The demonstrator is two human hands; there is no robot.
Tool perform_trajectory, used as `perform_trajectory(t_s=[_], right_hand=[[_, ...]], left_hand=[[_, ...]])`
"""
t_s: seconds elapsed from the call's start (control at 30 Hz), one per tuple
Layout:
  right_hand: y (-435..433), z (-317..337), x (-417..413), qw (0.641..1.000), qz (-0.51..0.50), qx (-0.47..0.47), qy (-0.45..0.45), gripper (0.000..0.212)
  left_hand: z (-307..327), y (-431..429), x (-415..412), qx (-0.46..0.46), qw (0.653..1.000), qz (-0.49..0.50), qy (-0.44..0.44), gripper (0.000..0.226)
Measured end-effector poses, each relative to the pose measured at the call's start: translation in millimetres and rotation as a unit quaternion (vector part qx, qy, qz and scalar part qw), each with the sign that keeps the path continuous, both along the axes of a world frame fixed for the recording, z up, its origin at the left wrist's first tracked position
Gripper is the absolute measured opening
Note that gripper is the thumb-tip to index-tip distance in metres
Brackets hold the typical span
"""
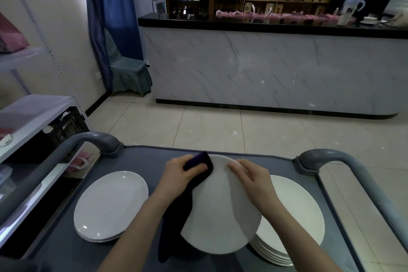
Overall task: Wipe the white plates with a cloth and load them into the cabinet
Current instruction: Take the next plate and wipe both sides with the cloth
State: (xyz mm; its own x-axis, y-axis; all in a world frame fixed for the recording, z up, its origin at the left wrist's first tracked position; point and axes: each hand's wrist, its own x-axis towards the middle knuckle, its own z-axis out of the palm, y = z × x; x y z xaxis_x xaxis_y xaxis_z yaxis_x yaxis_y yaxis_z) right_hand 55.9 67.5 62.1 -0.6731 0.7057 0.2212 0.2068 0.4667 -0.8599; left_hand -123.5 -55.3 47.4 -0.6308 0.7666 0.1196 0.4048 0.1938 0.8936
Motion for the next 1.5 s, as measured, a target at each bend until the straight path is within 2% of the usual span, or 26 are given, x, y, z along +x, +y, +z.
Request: perform_trajectory(t_s=[0.1, 0.17, 0.27, 0.37, 0.43, 0.5, 0.6, 0.67, 0.77, 0.83, 0.9, 1.0, 1.07, 1.17, 1.3, 1.37, 1.5], right_hand=[[-14, -16, -1, 0.976, -0.151, -0.123, 0.097, 0.027], [-22, -22, -3, 0.960, -0.187, -0.179, 0.104, 0.029], [-10, -19, 2, 0.986, -0.110, -0.121, 0.044, 0.021], [12, -1, 2, 0.998, 0.004, -0.061, -0.031, 0.003], [17, 6, -6, 0.990, 0.078, 0.016, -0.118, 0.012], [17, 4, -13, 0.984, 0.095, 0.059, -0.141, 0.029], [12, 0, -11, 0.996, 0.049, 0.039, -0.060, 0.036], [5, -5, -7, 0.999, -0.018, -0.024, 0.014, 0.038], [-7, -15, -7, 0.971, -0.149, -0.153, 0.106, 0.036], [-9, -21, -7, 0.959, -0.179, -0.186, 0.117, 0.037], [-6, -22, -3, 0.973, -0.159, -0.145, 0.087, 0.041], [5, -13, 2, 0.994, -0.080, -0.065, 0.037, 0.041], [7, -5, -1, 1.000, -0.009, -0.023, -0.019, 0.039], [6, 1, -8, 0.997, 0.043, 0.003, -0.068, 0.026], [-1, -6, -6, 1.000, -0.004, -0.015, -0.006, 0.034], [-11, -16, -2, 0.995, -0.066, -0.062, 0.038, 0.040], [-28, -36, -5, 0.939, -0.231, -0.223, 0.122, 0.046]], left_hand=[[-18, -9, 8, 0.054, 0.983, 0.125, -0.122, 0.023], [-29, -13, 15, 0.054, 0.970, 0.174, -0.161, 0.025], [-31, -19, 11, 0.045, 0.974, 0.177, -0.136, 0.024], [-13, -17, 2, 0.040, 0.993, 0.088, -0.072, 0.024], [-1, -11, 5, 0.010, 1.000, 0.003, -0.016, 0.030], [3, -5, 9, -0.008, 0.999, -0.029, 0.011, 0.036], [2, -6, 6, 0.006, 1.000, -0.002, -0.017, 0.026], [-5, -11, 5, 0.030, 0.996, 0.062, -0.054, 0.024], [-18, -16, 16, 0.074, 0.971, 0.167, -0.155, 0.015], [-23, -17, 24, 0.074, 0.958, 0.187, -0.202, 0.012], [-23, -17, 22, 0.060, 0.966, 0.172, -0.185, 0.013], [-10, -12, 12, 0.052, 0.987, 0.113, -0.100, 0.018], [1, -7, 6, 0.016, 0.999, 0.041, -0.032, 0.021], [6, -1, 7, -0.037, 0.998, -0.030, 0.028, 0.021], [-4, -6, 6, -0.016, 0.999, 0.036, -0.028, 0.026], [-11, -11, 7, -0.002, 0.993, 0.090, -0.070, 0.024], [-31, -19, 25, 0.053, 0.954, 0.196, -0.220, 0.016]])
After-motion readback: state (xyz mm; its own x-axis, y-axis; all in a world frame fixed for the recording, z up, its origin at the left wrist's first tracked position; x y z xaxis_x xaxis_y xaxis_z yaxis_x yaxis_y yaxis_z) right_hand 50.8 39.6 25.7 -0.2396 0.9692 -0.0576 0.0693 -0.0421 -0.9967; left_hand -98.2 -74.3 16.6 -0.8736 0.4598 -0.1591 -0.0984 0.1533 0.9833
